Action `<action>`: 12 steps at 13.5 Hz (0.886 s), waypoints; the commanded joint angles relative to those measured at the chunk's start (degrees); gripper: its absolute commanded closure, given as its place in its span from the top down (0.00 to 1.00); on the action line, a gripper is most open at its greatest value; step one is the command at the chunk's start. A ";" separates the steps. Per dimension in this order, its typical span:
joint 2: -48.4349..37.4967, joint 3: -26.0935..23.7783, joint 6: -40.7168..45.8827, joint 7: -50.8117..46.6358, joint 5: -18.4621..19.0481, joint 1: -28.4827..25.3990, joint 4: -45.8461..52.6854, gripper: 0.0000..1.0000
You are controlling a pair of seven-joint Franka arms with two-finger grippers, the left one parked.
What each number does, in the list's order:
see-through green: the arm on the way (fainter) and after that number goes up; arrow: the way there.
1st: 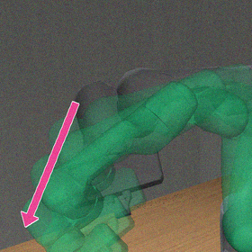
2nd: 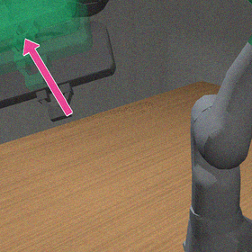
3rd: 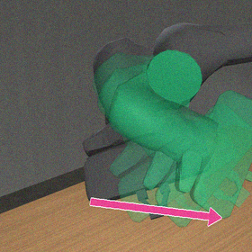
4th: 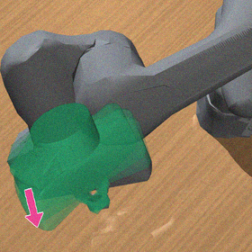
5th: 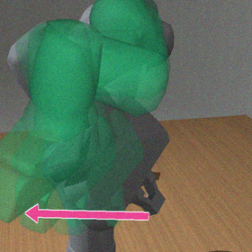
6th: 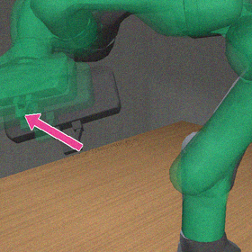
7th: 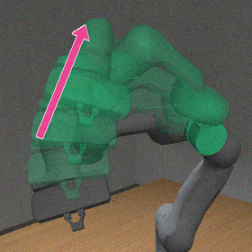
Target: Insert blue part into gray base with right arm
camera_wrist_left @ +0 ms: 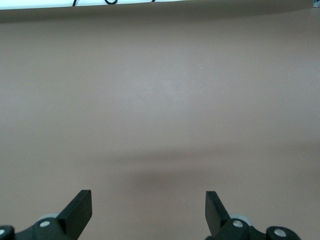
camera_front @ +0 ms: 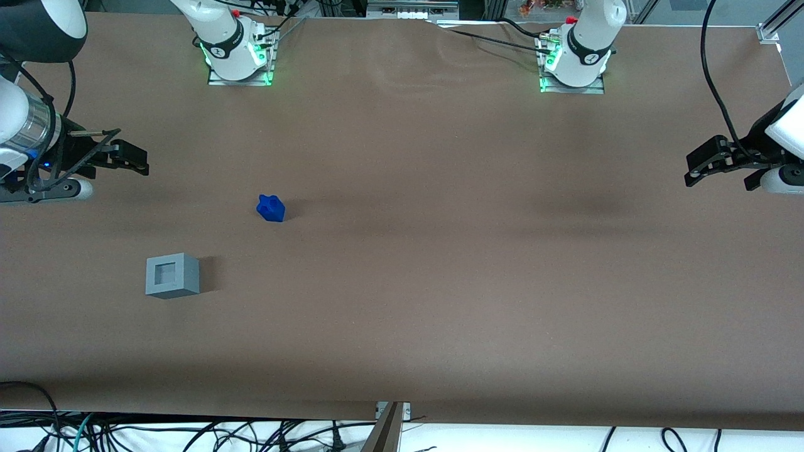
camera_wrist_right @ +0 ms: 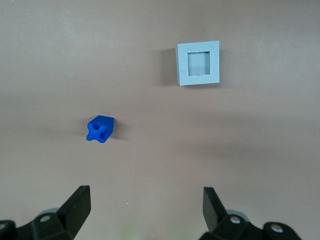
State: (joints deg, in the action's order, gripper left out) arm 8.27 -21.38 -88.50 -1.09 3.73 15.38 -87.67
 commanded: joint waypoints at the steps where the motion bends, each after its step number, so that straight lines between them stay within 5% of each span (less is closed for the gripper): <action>1: -0.80 0.47 1.14 1.00 -0.31 -0.17 0.39 0.99; 12: -0.62 -2.25 -2.89 -4.44 -0.48 -0.17 -3.47 0.99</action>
State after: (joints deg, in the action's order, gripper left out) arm 8.33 -22.45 -89.22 -2.99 3.73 15.03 -88.81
